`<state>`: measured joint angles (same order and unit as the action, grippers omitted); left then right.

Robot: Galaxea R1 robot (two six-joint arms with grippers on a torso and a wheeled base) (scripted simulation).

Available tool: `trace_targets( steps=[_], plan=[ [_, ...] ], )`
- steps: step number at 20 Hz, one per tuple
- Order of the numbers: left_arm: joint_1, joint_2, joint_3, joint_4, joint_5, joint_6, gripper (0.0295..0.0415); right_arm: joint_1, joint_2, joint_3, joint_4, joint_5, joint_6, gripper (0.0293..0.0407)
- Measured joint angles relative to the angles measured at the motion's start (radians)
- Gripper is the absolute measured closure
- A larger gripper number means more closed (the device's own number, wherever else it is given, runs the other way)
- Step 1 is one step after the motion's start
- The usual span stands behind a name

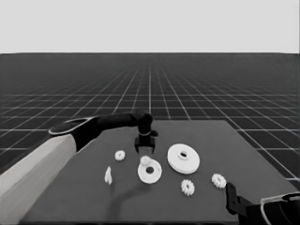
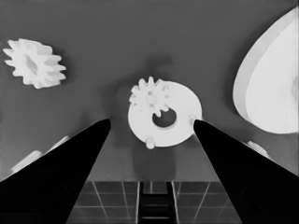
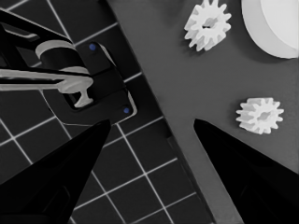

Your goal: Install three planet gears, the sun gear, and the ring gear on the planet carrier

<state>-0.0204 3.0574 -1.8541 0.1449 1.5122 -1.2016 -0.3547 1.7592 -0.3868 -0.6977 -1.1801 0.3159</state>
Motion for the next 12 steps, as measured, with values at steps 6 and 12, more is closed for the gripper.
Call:
trace_targets(
  steps=[6,12],
  plan=[
    [-0.013,-0.304,-0.001,-0.035,-0.034,0.302,0.0326,0.000,0.000,0.000,0.000,0.000,0.000,0.0315],
    [0.099,-0.271,-0.103,0.044,-0.117,0.363,0.0326,0.000,0.000,0.000,0.000,0.000,0.000,0.0315]
  ],
)
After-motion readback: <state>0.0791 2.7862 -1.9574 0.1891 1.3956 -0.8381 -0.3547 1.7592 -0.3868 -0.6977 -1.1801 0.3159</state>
